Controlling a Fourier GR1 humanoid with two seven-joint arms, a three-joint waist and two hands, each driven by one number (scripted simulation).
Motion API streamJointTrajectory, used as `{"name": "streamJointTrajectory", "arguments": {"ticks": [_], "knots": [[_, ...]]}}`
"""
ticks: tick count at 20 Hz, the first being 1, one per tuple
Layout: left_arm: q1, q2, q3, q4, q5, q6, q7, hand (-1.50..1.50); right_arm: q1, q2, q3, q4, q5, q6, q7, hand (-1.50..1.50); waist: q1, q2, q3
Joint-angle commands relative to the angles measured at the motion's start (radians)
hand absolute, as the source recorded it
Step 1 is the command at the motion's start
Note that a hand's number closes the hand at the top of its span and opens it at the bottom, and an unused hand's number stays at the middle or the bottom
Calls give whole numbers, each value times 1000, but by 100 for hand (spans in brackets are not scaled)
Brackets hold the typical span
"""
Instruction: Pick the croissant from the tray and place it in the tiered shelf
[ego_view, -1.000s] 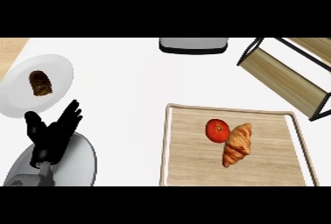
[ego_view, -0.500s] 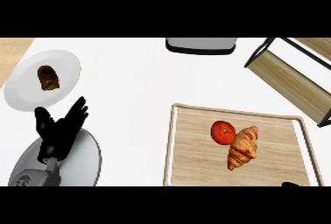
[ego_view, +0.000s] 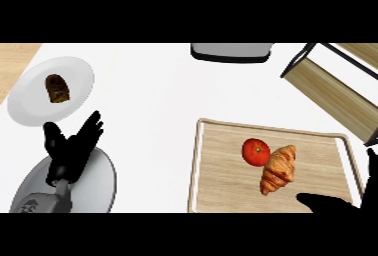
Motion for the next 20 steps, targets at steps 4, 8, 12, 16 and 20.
{"name": "streamJointTrajectory", "arguments": {"ticks": [4, 8, 12, 16, 20], "knots": [[17, -11, 12, 47, 2, 1, -9, 0, -104, 189, 2, 109, 143, 163, 230, -150, -24, -1, -6], [21, 5, 13, 12, 5, 3, 34, 0, -158, 299, -11, 170, 278, 225, 230, -150, -27, -6, -4], [32, 10, 39, 56, 7, -4, 3, 0, -197, 399, -30, 208, 384, 278, 230, -150, -46, -9, -2], [11, -5, 28, 39, 13, -5, 36, 0, -267, 403, -38, 302, 398, 254, 230, -150, -44, -8, 1], [43, -7, 28, 45, -6, -1, 2, 0, -249, 404, -28, 349, 427, 229, 229, -150, -51, -11, 2]]}}
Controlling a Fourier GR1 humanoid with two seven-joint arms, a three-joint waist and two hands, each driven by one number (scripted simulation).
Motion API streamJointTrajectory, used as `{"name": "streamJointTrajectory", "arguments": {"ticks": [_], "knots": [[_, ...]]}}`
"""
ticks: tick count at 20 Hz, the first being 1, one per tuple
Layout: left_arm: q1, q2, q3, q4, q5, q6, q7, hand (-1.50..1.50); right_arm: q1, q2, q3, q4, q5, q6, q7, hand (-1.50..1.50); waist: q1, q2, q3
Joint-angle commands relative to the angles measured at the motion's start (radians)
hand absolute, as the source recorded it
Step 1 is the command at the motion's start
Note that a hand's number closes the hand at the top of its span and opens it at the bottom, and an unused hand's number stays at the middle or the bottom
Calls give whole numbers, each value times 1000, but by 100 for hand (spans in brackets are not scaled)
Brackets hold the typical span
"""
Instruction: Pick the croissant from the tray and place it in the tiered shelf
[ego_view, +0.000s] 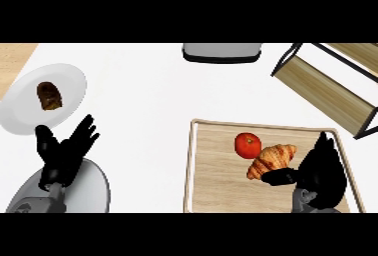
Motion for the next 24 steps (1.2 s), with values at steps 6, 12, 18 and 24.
{"name": "streamJointTrajectory", "arguments": {"ticks": [6, 12, 18, 24], "knots": [[36, -11, -4, 12, -9, -5, -2, 0, -53, 15, -25, 91, 55, 70, 240, -150, -6, 4, -2], [10, -13, 16, 38, 3, -21, 7, 0, -143, 15, -47, 163, 76, 45, 240, -150, -6, 5, -1], [33, -66, -15, 29, -36, 19, -12, 0, -125, 15, -33, 221, 75, -28, 213, -150, -7, 5, 0], [-28, -15, 35, 81, -15, -26, 11, 0, -138, 15, -8, 255, -95, 147, 151, 150, -10, 11, -1]]}}
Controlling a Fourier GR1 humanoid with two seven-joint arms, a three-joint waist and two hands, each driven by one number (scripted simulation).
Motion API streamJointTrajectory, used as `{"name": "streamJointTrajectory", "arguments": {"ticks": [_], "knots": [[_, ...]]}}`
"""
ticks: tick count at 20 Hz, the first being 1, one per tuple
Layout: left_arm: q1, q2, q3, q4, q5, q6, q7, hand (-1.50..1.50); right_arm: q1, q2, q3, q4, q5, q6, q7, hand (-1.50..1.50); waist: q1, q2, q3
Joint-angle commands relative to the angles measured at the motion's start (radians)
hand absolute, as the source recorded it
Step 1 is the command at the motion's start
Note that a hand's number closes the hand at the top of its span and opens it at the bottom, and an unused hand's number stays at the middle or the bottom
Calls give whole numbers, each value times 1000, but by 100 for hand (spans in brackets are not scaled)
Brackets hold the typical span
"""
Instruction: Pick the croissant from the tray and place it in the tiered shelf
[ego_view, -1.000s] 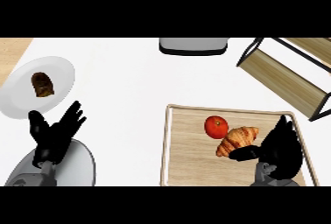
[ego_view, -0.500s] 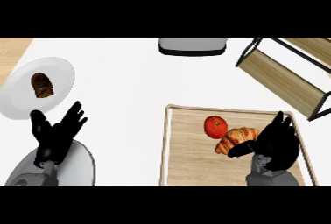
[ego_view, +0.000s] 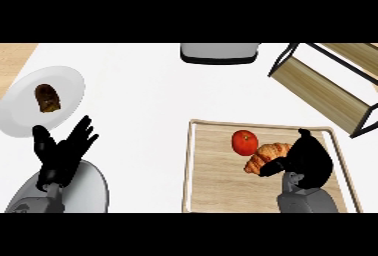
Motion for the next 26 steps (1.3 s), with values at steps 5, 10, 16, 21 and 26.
{"name": "streamJointTrajectory", "arguments": {"ticks": [5, 10, 16, 21, 26], "knots": [[24, -21, -14, 4, -2, -13, 22, 0, -31, 7, 116, 130, -103, -33, 180, 150, 9, 15, 3], [11, -19, 14, 38, -22, -12, -23, 0, -36, 6, 141, 134, -62, -102, 108, 150, -1, 15, 3], [10, -26, -5, 25, -15, -44, -16, 0, -361, 6, -13, 336, -265, -135, -114, 150, 41, 28, 4], [-22, -42, -1, 28, -36, 4, 39, 0, -565, 7, -81, 458, -249, -237, -197, 150, 20, 21, 3], [-5, -40, 21, 63, -31, -18, -8, 0, -728, -13, -66, 388, -79, -202, -98, 150, 1, 13, 1]]}}
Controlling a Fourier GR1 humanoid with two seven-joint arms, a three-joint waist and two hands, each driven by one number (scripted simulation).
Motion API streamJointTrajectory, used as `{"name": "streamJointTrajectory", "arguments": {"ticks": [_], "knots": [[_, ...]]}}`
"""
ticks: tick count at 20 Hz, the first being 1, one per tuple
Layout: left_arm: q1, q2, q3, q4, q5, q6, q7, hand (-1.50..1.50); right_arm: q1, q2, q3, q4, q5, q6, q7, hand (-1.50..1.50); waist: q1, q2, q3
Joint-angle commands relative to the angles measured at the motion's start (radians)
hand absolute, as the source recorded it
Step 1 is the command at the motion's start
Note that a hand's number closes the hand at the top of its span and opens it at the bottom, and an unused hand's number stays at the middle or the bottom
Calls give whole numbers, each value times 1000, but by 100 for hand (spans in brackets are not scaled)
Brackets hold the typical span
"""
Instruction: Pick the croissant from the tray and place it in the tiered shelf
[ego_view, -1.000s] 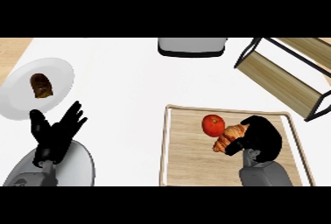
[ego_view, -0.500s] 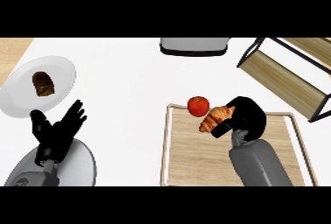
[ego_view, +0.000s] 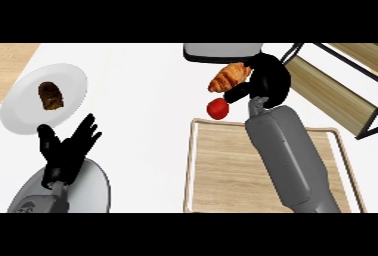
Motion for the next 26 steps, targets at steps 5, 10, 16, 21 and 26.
{"name": "streamJointTrajectory", "arguments": {"ticks": [5, 10, 16, 21, 26], "knots": [[68, -17, -6, 32, -14, -5, -20, 0, -247, -44, -26, -117, 203, 91, 232, 150, -25, -7, -7], [-21, -11, 18, 44, -6, 12, 46, 0, -327, -69, -94, -175, 249, 202, 268, 150, -38, -4, -7], [9, -19, 20, 30, -15, 6, 15, 0, -479, -161, -210, -119, 274, 281, 242, 150, -24, 0, -7], [16, 11, 35, 1, -3, -18, 51, 0, -551, -287, -330, -18, 251, 290, 152, 150, -14, 3, -7], [60, 7, 43, -19, 8, -43, 38, 0, -563, -359, -380, 54, 241, 266, 75, 150, -7, 3, -6]]}}
